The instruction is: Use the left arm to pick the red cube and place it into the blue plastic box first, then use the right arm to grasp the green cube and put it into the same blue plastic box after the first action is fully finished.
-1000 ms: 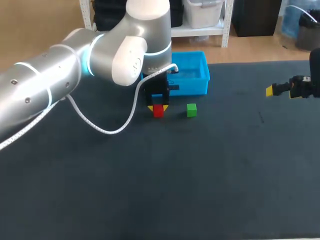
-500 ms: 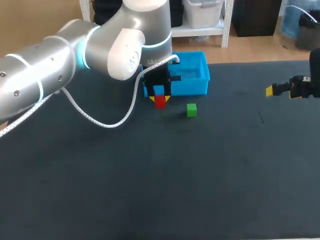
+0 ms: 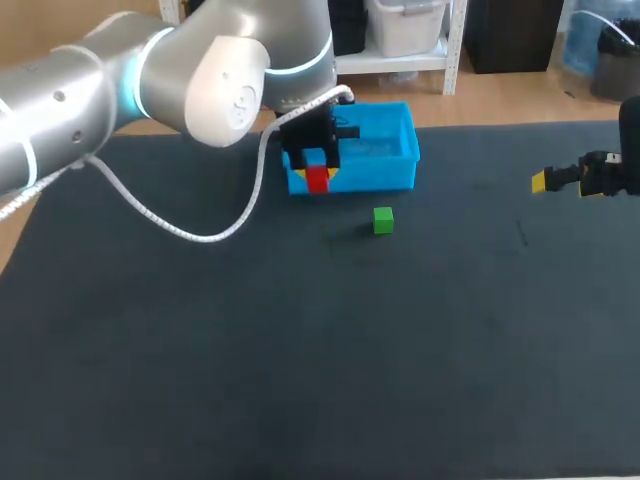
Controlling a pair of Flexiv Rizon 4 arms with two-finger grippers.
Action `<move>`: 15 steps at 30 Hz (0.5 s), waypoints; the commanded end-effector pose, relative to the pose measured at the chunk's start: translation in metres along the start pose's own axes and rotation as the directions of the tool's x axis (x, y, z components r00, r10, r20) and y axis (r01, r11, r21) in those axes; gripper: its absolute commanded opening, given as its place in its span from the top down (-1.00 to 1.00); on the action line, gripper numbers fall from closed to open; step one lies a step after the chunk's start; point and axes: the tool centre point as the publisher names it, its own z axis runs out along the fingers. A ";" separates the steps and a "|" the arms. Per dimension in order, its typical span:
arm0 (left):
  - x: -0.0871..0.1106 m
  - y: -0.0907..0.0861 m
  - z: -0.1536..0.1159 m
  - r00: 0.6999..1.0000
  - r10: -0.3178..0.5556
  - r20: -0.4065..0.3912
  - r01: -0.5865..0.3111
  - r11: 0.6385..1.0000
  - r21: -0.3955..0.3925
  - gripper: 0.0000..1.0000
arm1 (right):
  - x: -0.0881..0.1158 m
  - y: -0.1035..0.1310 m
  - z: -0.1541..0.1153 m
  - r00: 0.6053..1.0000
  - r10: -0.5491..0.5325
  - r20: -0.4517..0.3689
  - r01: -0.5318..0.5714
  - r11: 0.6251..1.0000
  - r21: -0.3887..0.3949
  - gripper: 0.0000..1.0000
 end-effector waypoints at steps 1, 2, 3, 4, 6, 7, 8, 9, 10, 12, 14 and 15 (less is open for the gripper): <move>0.007 0.002 -0.010 0.999 0.001 0.037 -0.001 1.000 0.001 1.00 | 0.000 0.000 0.000 1.000 0.000 0.000 0.000 1.000 0.001 -1.00; 0.007 0.002 -0.010 0.999 0.001 0.038 -0.001 1.000 0.000 1.00 | 0.000 0.000 0.000 1.000 0.000 0.000 0.000 1.000 0.001 -1.00; 0.008 0.002 -0.010 0.999 0.002 0.039 -0.002 1.000 -0.001 1.00 | 0.000 0.000 0.000 1.000 0.000 0.000 0.000 1.000 0.001 -1.00; 0.009 0.002 -0.010 0.999 0.003 0.039 -0.003 1.000 0.000 1.00 | 0.000 0.000 0.000 1.000 0.000 0.000 0.000 1.000 0.001 -1.00; 0.009 0.001 -0.011 0.999 0.004 0.041 -0.004 1.000 0.006 1.00 | 0.000 0.000 0.000 1.000 0.000 0.000 0.000 1.000 0.001 -1.00; 0.009 0.000 -0.012 0.999 0.005 0.042 -0.005 1.000 0.007 1.00 | 0.000 0.000 0.000 1.000 0.000 0.000 0.000 1.000 0.001 -1.00; 0.009 0.000 -0.013 0.999 0.007 0.046 -0.008 1.000 0.008 1.00 | 0.000 0.000 0.000 1.000 0.000 0.000 0.000 1.000 0.001 -1.00; 0.008 -0.001 -0.015 0.999 0.009 0.051 -0.009 1.000 0.011 1.00 | 0.000 0.000 0.000 1.000 0.000 0.000 0.000 1.000 0.001 -1.00; 0.006 -0.001 -0.017 0.998 0.012 0.062 -0.014 1.000 0.018 1.00 | 0.000 0.000 0.000 1.000 0.000 0.000 0.000 1.000 0.001 -1.00; 0.003 -0.003 -0.020 0.997 0.020 0.072 -0.021 1.000 0.020 1.00 | 0.000 0.000 0.000 1.000 0.000 0.000 0.000 1.000 0.001 -1.00; -0.001 -0.005 -0.027 0.994 0.038 0.103 -0.042 0.998 0.037 1.00 | 0.000 0.000 0.000 1.000 0.000 0.000 0.000 1.000 0.001 -1.00; -0.002 -0.006 -0.029 0.993 0.040 0.109 -0.044 0.998 0.034 1.00 | 0.000 0.000 0.000 1.000 0.000 0.000 0.000 1.000 0.001 -1.00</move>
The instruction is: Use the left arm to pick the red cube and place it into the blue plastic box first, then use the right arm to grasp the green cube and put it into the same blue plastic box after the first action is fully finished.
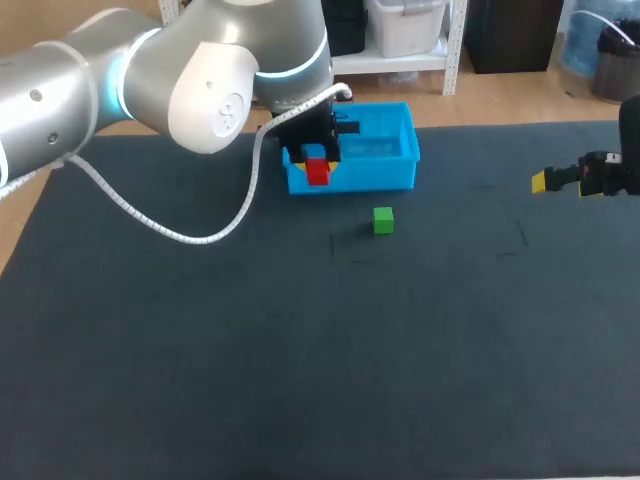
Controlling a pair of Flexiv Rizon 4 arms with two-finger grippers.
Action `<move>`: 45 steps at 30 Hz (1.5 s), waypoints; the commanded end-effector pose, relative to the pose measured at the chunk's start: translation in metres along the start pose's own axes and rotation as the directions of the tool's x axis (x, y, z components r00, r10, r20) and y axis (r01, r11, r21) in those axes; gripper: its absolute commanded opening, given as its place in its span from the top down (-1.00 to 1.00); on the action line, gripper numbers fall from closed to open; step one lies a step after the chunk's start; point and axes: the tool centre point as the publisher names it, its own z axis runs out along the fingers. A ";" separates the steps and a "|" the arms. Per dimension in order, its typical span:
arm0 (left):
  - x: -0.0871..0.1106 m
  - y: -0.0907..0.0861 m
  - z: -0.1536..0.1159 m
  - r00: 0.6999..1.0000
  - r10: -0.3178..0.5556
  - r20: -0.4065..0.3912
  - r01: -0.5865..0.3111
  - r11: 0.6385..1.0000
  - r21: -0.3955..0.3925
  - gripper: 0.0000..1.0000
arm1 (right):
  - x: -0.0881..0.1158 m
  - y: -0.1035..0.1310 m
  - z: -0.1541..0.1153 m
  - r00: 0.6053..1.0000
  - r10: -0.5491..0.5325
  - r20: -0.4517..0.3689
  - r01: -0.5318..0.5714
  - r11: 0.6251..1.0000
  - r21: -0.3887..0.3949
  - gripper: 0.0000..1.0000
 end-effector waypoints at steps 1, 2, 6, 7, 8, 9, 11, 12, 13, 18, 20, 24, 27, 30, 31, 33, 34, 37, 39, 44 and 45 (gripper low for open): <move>-0.003 -0.001 -0.010 0.999 0.019 0.036 -0.020 1.000 0.016 1.00 | 0.000 0.000 0.000 1.000 0.000 0.000 0.000 1.000 0.001 -1.00; -0.006 -0.002 -0.013 0.998 0.028 0.052 -0.029 0.999 0.016 1.00 | 0.000 0.000 0.000 1.000 0.000 0.000 0.000 1.000 0.001 -1.00; -0.015 -0.004 -0.018 0.996 0.041 0.083 -0.042 0.999 0.018 1.00 | 0.000 0.000 0.000 1.000 0.000 0.000 0.000 1.000 0.001 -1.00; -0.016 -0.004 -0.018 0.995 0.042 0.087 -0.044 0.999 0.021 1.00 | 0.000 0.000 0.000 1.000 0.000 0.000 0.000 1.000 0.001 -1.00; -0.016 -0.004 -0.019 0.995 0.045 0.092 -0.046 0.999 0.018 1.00 | 0.000 0.000 0.000 1.000 0.000 0.000 0.000 1.000 0.001 -1.00; -0.017 -0.005 -0.019 0.995 0.046 0.094 -0.048 0.999 0.017 1.00 | 0.000 0.000 0.000 1.000 0.000 0.000 0.000 1.000 0.001 -1.00; -0.018 -0.005 -0.019 0.994 0.049 0.096 -0.051 0.999 0.017 1.00 | 0.000 0.000 0.000 1.000 0.000 0.000 0.000 1.000 0.001 -1.00; -0.018 -0.005 -0.019 0.994 0.050 0.097 -0.052 0.998 0.017 1.00 | 0.000 0.000 0.000 1.000 0.000 0.000 0.000 1.000 0.001 -1.00; -0.019 -0.005 -0.019 0.994 0.051 0.098 -0.053 0.998 0.017 1.00 | 0.000 0.000 0.000 1.000 0.000 0.000 0.000 1.000 0.001 -1.00; -0.019 -0.006 -0.015 0.994 0.050 0.097 -0.052 0.998 0.020 1.00 | 0.000 0.000 0.000 1.000 0.000 0.000 0.000 1.000 0.001 -1.00; -0.020 -0.005 -0.013 0.995 0.045 0.091 -0.047 0.999 0.023 1.00 | 0.000 0.000 0.000 1.000 0.000 0.000 0.000 1.000 0.001 -1.00; -0.025 -0.004 -0.007 0.995 0.043 0.086 -0.045 0.999 0.025 1.00 | 0.000 0.000 0.000 1.000 0.000 0.000 0.000 1.000 0.001 -1.00; -0.032 -0.005 -0.002 0.996 0.041 0.077 -0.044 0.999 0.028 1.00 | 0.000 0.000 0.000 1.000 0.000 0.000 0.000 1.000 0.001 -1.00; -0.044 -0.007 0.004 0.996 0.043 0.072 -0.045 0.998 0.032 1.00 | 0.000 0.000 0.000 1.000 0.000 0.000 0.000 1.000 0.001 -1.00; -0.050 -0.008 0.007 0.997 0.044 0.071 -0.046 0.998 0.034 1.00 | 0.000 0.000 0.000 1.000 0.000 0.000 0.000 1.000 0.001 -1.00; -0.061 -0.010 0.012 0.997 0.047 0.067 -0.050 0.998 0.043 1.00 | 0.000 0.000 0.000 1.000 0.000 0.000 0.000 1.000 0.001 -1.00; -0.067 -0.011 0.015 0.997 0.049 0.066 -0.052 0.998 0.042 1.00 | 0.000 0.000 0.000 1.000 0.000 0.000 0.000 1.000 0.001 -1.00; -0.083 -0.013 0.021 0.996 0.058 0.069 -0.061 0.997 0.039 1.00 | 0.000 0.000 0.000 1.000 0.000 0.000 0.000 1.000 0.001 -1.00; -0.095 -0.014 0.026 0.996 0.059 0.070 -0.062 0.997 0.041 1.00 | 0.000 0.000 0.000 1.000 0.000 0.000 0.000 1.000 0.001 -1.00; -0.122 -0.010 0.037 0.995 0.050 0.088 -0.053 0.998 0.037 1.00 | 0.000 0.000 0.000 1.000 0.000 0.000 0.000 1.000 0.001 -1.00; -0.126 -0.009 0.039 0.995 0.049 0.087 -0.052 0.998 0.038 1.00 | 0.000 0.000 0.000 1.000 0.000 0.000 0.000 1.000 0.001 -1.00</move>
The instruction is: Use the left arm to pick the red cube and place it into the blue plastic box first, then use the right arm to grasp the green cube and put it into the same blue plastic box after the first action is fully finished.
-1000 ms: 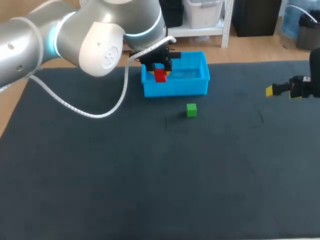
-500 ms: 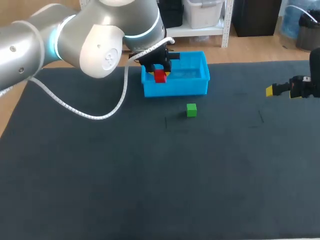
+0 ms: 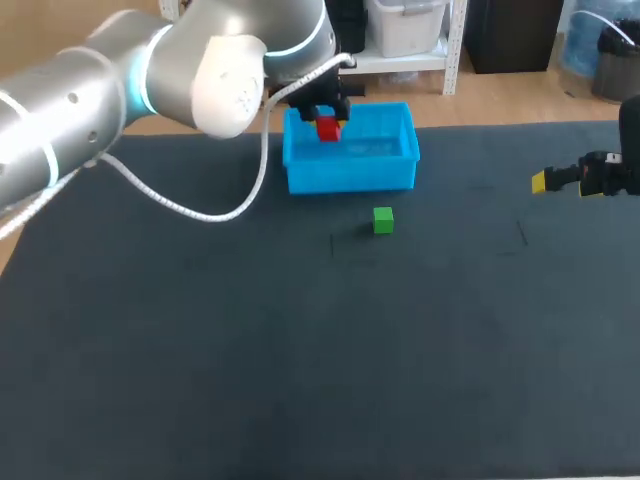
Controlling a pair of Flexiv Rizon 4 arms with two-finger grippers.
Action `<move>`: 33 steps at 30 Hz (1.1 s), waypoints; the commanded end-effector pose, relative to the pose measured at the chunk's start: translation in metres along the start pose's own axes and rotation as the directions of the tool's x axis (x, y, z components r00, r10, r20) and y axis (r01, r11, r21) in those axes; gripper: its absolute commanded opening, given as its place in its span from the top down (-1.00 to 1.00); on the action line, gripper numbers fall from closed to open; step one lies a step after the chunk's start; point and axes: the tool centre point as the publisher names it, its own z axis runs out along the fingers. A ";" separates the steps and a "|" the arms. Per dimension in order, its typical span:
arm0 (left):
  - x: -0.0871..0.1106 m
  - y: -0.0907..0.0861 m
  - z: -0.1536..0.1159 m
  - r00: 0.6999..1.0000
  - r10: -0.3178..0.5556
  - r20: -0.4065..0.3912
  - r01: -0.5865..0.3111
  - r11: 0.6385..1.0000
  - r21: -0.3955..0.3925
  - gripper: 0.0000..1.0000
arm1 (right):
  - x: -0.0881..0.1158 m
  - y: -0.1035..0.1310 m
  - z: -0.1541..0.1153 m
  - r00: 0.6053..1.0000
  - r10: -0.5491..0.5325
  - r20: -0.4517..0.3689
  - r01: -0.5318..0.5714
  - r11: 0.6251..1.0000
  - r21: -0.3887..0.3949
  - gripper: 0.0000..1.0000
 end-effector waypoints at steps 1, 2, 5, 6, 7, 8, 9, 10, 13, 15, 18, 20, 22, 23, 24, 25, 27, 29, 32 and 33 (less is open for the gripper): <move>-0.040 0.000 0.025 0.999 -0.001 -0.045 0.001 1.000 0.000 1.00 | 0.000 0.000 0.000 1.000 0.000 0.000 0.000 1.000 0.001 -1.00; -0.043 0.002 0.028 0.999 -0.001 -0.046 0.001 1.000 0.000 1.00 | 0.000 0.000 0.000 1.000 0.000 0.000 0.000 1.000 0.001 -1.00; -0.049 0.007 0.037 0.999 -0.001 -0.052 0.001 1.000 0.000 1.00 | 0.000 0.000 0.000 1.000 0.000 0.000 0.000 1.000 0.001 -1.00; -0.050 0.008 0.039 0.999 -0.001 -0.054 0.001 1.000 0.000 1.00 | 0.000 0.000 0.000 1.000 0.000 0.000 0.000 1.000 0.001 -1.00; -0.051 0.010 0.041 0.998 0.000 -0.056 0.000 1.000 0.000 1.00 | 0.000 0.000 0.000 1.000 0.000 0.000 0.000 1.000 0.001 -1.00; -0.053 0.011 0.044 0.998 0.001 -0.057 -0.001 1.000 -0.001 1.00 | 0.000 0.000 0.000 1.000 0.000 0.000 0.000 1.000 0.001 -1.00; -0.054 0.012 0.045 0.998 0.002 -0.057 -0.002 1.000 0.000 1.00 | 0.000 0.000 0.000 1.000 0.000 0.000 0.000 1.000 0.001 -1.00; -0.055 0.013 0.047 0.998 0.003 -0.057 -0.003 1.000 0.000 1.00 | 0.000 0.000 0.000 1.000 0.000 0.000 0.000 1.000 0.001 -1.00; -0.058 0.014 0.053 0.998 0.012 -0.060 -0.012 1.000 0.001 1.00 | 0.000 0.000 0.000 1.000 0.000 0.000 0.000 1.000 0.001 -1.00; -0.059 0.014 0.056 0.998 0.015 -0.063 -0.015 1.000 0.000 1.00 | 0.000 0.000 0.000 1.000 0.000 0.000 0.000 1.000 0.001 -1.00; -0.060 0.014 0.060 0.997 0.022 -0.070 -0.022 1.000 0.005 1.00 | 0.000 0.000 0.000 1.000 0.000 0.000 0.000 1.000 0.001 -1.00; -0.060 0.014 0.064 0.997 0.026 -0.074 -0.025 1.000 0.007 1.00 | 0.000 0.000 0.000 1.000 0.000 0.000 0.000 1.000 0.001 -1.00; -0.059 0.015 0.067 0.997 0.028 -0.078 -0.027 1.000 0.008 1.00 | 0.000 0.000 0.000 1.000 0.000 0.000 0.000 1.000 0.001 -1.00; -0.059 0.015 0.069 0.996 0.028 -0.081 -0.027 1.000 0.009 1.00 | 0.000 0.000 0.000 1.000 0.000 0.000 0.000 1.000 0.001 -1.00; -0.058 0.016 0.070 0.996 0.029 -0.084 -0.028 1.000 0.009 1.00 | 0.000 0.000 0.000 1.000 0.000 0.000 0.000 1.000 0.001 -1.00; -0.058 0.017 0.072 0.996 0.029 -0.087 -0.028 1.000 0.009 1.00 | 0.000 0.000 0.000 1.000 0.000 0.000 0.000 1.000 0.001 -1.00; -0.056 0.018 0.075 0.995 0.032 -0.098 -0.031 0.999 0.007 1.00 | 0.000 0.000 0.000 1.000 0.000 0.000 0.000 1.000 0.001 -1.00; -0.055 0.020 0.077 0.994 0.033 -0.102 -0.032 0.999 0.005 1.00 | 0.000 0.000 0.000 1.000 0.000 0.000 0.000 1.000 0.001 -1.00; -0.054 0.022 0.081 0.993 0.035 -0.112 -0.035 0.999 0.001 1.00 | 0.000 0.000 0.000 1.000 0.000 0.000 0.000 1.000 0.001 -1.00; -0.054 0.022 0.082 0.993 0.036 -0.116 -0.036 0.999 -0.001 1.00 | 0.000 0.000 0.000 1.000 0.000 0.000 0.000 1.000 0.001 -1.00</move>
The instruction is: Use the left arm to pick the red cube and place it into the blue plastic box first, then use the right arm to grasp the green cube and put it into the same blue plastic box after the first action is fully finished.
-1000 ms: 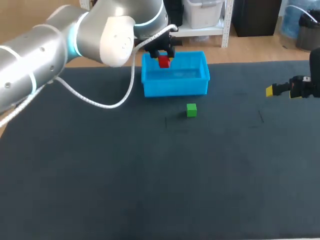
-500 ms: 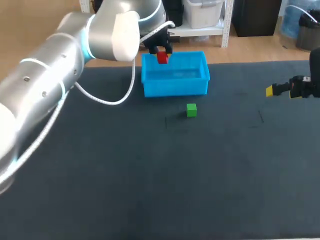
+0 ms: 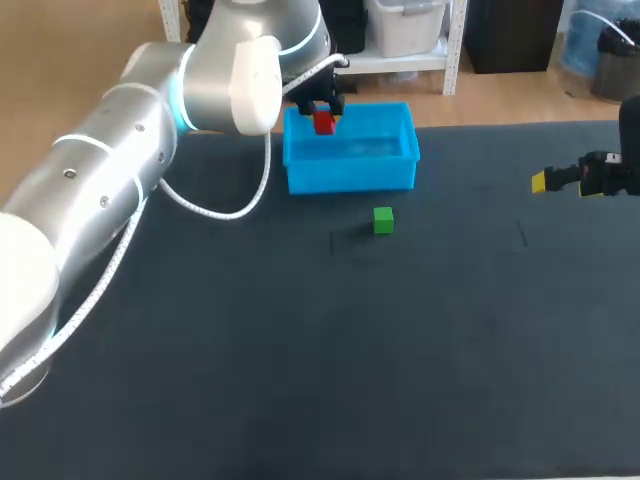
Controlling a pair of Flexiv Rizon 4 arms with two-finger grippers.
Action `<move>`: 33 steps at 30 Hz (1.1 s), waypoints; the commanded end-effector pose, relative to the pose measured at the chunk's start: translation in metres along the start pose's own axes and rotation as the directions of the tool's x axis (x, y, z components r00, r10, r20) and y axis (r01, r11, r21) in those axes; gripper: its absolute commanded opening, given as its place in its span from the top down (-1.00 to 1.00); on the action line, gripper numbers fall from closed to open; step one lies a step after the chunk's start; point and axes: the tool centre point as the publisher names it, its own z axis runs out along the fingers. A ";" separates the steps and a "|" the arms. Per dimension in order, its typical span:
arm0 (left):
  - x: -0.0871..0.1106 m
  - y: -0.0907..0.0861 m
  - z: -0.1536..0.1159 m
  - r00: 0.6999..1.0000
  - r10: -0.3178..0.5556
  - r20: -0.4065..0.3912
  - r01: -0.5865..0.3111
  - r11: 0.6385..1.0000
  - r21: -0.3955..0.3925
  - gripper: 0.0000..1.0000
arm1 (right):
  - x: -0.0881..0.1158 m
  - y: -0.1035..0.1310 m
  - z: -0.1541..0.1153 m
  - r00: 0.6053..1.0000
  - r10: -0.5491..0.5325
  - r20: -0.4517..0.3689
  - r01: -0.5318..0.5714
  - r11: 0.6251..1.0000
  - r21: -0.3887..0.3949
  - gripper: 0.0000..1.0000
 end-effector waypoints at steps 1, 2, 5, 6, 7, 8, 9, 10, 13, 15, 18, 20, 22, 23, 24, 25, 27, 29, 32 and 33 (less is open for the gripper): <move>-0.021 -0.001 0.016 0.993 0.005 -0.115 -0.005 1.000 -0.001 1.00 | 0.000 0.000 0.000 1.000 0.000 0.000 0.000 1.000 0.001 -1.00; -0.021 0.000 0.017 0.993 0.005 -0.117 -0.005 1.000 -0.001 1.00 | 0.000 0.000 0.000 1.000 0.000 0.000 0.000 1.000 0.001 -1.00; -0.020 0.001 0.021 0.992 0.007 -0.127 -0.007 1.000 -0.002 1.00 | 0.000 0.000 0.000 1.000 0.000 0.000 0.000 1.000 0.001 -1.00; -0.020 0.001 0.021 0.991 0.006 -0.131 -0.006 1.000 -0.003 1.00 | 0.000 0.000 0.000 1.000 0.000 0.000 0.000 1.000 0.001 -1.00; -0.019 0.001 0.022 0.991 0.005 -0.136 -0.006 1.000 -0.003 1.00 | 0.000 0.000 0.000 1.000 0.000 0.000 0.000 1.000 0.001 -1.00; -0.019 0.001 0.023 0.990 0.005 -0.141 -0.006 1.000 -0.008 1.00 | 0.000 0.000 0.000 1.000 0.000 0.000 0.000 1.000 0.001 -1.00; -0.018 0.001 0.024 0.990 0.003 -0.144 -0.005 1.000 -0.014 1.00 | 0.000 0.000 0.000 1.000 0.000 0.000 0.000 1.000 0.001 -1.00; -0.018 0.001 0.024 0.989 0.001 -0.151 -0.004 1.000 -0.020 1.00 | 0.000 0.000 0.000 1.000 0.000 0.000 0.000 1.000 0.001 -1.00; -0.017 0.001 0.026 0.986 -0.014 -0.164 0.010 1.000 -0.029 0.00 | 0.000 0.000 0.000 1.000 0.000 0.000 0.000 1.000 0.001 -1.00; -0.016 0.002 0.026 0.986 -0.015 -0.167 0.010 1.000 -0.030 -1.00 | 0.000 0.000 0.000 1.000 0.000 0.000 0.000 1.000 0.001 -1.00; -0.013 0.001 0.026 0.984 -0.019 -0.176 0.014 0.999 -0.033 -1.00 | 0.000 0.000 0.000 1.000 0.000 0.000 0.000 1.000 0.001 -1.00; -0.010 0.000 0.023 0.984 -0.020 -0.179 0.014 0.999 -0.031 -1.00 | 0.000 0.000 0.000 1.000 0.000 0.000 0.000 1.000 0.001 -1.00; -0.009 -0.003 0.020 0.983 -0.017 -0.181 0.013 1.000 -0.026 -1.00 | 0.000 0.000 0.000 1.000 0.000 0.000 0.000 1.000 0.001 -1.00; -0.008 -0.004 0.017 0.983 -0.011 -0.182 0.007 1.000 -0.020 -1.00 | 0.000 0.000 0.000 1.000 0.000 0.000 0.000 1.000 0.001 -1.00; -0.007 -0.005 0.014 0.983 -0.006 -0.184 0.004 1.000 -0.014 -1.00 | 0.000 0.000 0.000 1.000 0.000 0.000 0.000 1.000 0.001 -1.00; -0.006 -0.006 0.012 0.983 -0.002 -0.185 -0.001 1.000 -0.012 -1.00 | 0.000 0.000 0.000 1.000 0.000 0.000 0.000 1.000 0.001 -1.00; -0.005 -0.007 0.006 0.982 0.005 -0.191 -0.003 1.000 0.009 -1.00 | 0.000 0.000 0.000 1.000 0.000 0.000 0.000 1.000 0.001 -1.00; -0.004 -0.008 -0.002 0.981 0.022 -0.192 -0.019 1.000 0.016 -1.00 | 0.000 0.000 0.000 1.000 0.000 0.000 0.000 1.000 0.001 -1.00; -0.001 -0.010 -0.014 0.980 0.043 -0.193 -0.038 0.999 0.028 -1.00 | 0.000 0.000 0.000 1.000 0.000 0.000 0.000 1.000 0.001 -1.00; -0.001 -0.009 -0.019 0.980 0.048 -0.192 -0.043 0.999 0.031 -1.00 | 0.000 0.000 0.000 1.000 0.000 0.000 0.000 1.000 0.001 -1.00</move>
